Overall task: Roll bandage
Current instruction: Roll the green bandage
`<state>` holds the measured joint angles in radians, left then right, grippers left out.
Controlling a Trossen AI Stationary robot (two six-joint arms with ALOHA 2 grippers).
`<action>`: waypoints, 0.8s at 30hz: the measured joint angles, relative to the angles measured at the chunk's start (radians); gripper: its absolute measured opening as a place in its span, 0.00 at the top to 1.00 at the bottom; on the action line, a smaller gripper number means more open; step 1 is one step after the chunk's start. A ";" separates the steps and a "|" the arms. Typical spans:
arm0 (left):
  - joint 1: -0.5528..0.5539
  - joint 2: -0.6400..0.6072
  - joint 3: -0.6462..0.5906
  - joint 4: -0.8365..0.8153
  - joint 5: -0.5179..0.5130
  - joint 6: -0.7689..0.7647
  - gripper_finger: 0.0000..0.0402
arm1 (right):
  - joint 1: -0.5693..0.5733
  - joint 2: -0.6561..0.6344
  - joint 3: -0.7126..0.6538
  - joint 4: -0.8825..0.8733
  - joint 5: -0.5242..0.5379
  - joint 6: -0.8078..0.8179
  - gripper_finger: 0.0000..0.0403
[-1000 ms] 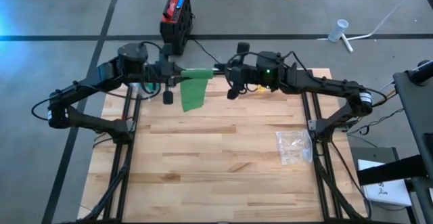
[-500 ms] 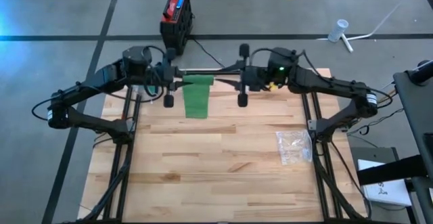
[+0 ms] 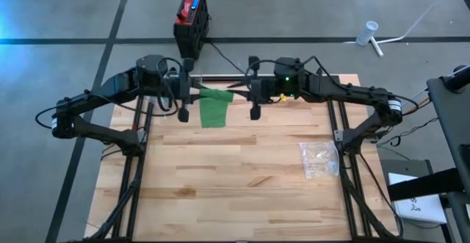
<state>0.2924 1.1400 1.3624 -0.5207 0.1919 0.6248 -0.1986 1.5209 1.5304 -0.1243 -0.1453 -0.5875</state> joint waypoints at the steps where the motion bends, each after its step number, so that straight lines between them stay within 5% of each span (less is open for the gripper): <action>1: 0.000 0.000 0.000 -0.003 -0.001 0.000 0.93 | 0.004 -0.001 0.000 -0.022 -0.005 -0.029 0.95; 11: 0.000 -0.004 -0.002 -0.046 0.057 -0.009 0.93 | 0.057 -0.037 0.000 -0.139 -0.012 -0.243 1.00; 17: -0.008 0.000 -0.002 -0.057 0.105 -0.035 0.94 | 0.039 -0.066 0.000 -0.035 0.030 -0.254 1.00; 24: -0.010 0.001 -0.035 -0.013 0.111 -0.071 0.94 | 0.041 0.001 -0.002 0.033 -0.127 -0.302 1.00</action>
<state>0.2821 1.1408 1.3271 -0.5335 0.3033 0.5534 -0.1572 1.5221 1.5288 -0.0917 -0.2728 -0.8896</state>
